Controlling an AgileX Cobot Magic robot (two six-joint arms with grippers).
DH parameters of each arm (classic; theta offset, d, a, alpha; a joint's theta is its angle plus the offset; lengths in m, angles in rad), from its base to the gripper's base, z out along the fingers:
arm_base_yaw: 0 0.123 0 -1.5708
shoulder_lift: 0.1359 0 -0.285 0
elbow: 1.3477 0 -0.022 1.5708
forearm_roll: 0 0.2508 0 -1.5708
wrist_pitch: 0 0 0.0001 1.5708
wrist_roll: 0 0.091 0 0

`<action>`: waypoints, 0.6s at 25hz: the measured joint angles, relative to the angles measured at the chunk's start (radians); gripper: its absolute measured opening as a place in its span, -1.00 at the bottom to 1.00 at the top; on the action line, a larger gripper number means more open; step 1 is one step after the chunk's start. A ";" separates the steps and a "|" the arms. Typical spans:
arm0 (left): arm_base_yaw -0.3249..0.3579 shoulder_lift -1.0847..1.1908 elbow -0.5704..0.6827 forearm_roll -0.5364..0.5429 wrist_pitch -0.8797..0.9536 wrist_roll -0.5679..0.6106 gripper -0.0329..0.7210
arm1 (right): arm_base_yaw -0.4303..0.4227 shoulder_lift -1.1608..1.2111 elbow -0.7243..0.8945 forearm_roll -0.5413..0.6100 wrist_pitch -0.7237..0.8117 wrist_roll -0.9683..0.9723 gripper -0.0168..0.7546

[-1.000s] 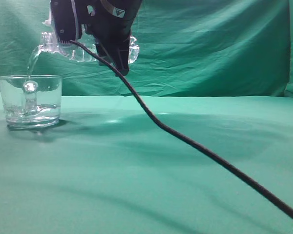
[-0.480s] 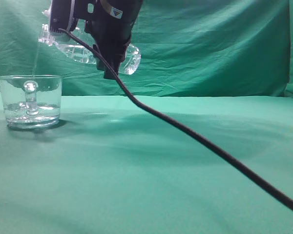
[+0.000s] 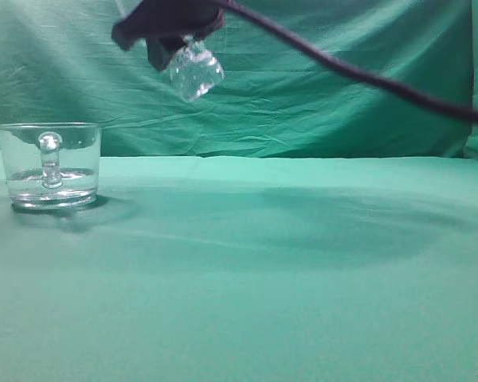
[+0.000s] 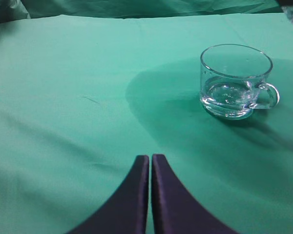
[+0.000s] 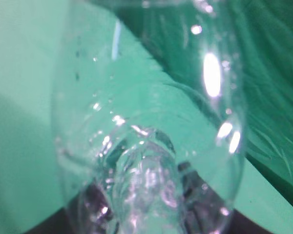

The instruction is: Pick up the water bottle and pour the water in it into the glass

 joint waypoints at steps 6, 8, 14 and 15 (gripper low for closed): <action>0.000 0.000 0.000 0.000 0.000 0.000 -0.91 | -0.029 -0.136 0.000 0.122 -0.069 0.071 -0.17; 0.000 0.000 0.000 0.000 0.000 0.000 -0.91 | -0.044 -0.172 0.003 0.153 -0.106 0.076 -0.17; 0.000 0.000 0.000 0.000 0.000 0.000 -0.91 | -0.155 -0.320 0.173 0.171 -0.365 0.150 -0.17; 0.000 0.000 0.000 0.000 0.000 0.000 -0.91 | -0.182 -0.347 0.214 0.171 -0.400 0.156 -0.17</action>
